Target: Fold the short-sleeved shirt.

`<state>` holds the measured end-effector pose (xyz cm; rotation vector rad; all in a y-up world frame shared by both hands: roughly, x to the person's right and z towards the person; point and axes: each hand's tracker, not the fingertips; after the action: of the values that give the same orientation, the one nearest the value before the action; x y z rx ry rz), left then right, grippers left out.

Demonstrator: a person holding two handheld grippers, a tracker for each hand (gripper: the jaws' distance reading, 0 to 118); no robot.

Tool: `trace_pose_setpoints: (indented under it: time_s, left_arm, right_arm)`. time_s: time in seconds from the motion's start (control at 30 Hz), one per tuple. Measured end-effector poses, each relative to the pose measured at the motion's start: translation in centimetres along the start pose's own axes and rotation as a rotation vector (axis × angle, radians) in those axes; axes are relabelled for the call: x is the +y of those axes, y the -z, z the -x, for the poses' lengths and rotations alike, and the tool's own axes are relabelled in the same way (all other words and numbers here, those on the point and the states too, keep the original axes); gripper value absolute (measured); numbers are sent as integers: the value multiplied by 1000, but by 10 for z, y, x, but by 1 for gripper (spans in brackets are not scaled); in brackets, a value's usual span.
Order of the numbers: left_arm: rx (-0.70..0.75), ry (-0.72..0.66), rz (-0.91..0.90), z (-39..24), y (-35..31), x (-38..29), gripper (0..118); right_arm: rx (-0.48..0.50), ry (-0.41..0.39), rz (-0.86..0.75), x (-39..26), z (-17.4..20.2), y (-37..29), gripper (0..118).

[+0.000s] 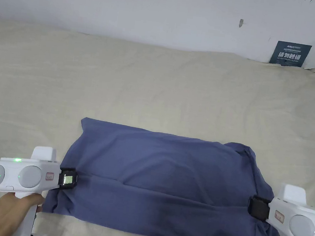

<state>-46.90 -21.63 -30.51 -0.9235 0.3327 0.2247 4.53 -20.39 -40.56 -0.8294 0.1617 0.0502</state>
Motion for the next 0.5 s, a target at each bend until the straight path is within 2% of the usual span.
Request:
trace_pose_setpoints:
  time_s: [0.2,0.4,0.47,0.5]
  left_arm:
    - [-48,-24,-134,3,-68,-6,97]
    - [-46,-33,-246,1,-121,-32,96]
    - [-40,-30,-294,-3,-134,-43,93]
    - [-42,-18,-330,-4,-140,-51,86]
  right_arm:
    - [48,-23,-193,8,3,-85,86]
    - [38,-24,-339,-14,3,-145,86]
    - [31,-24,-364,-24,5,-157,84]
    - [22,-29,-379,-30,6,-163,83]
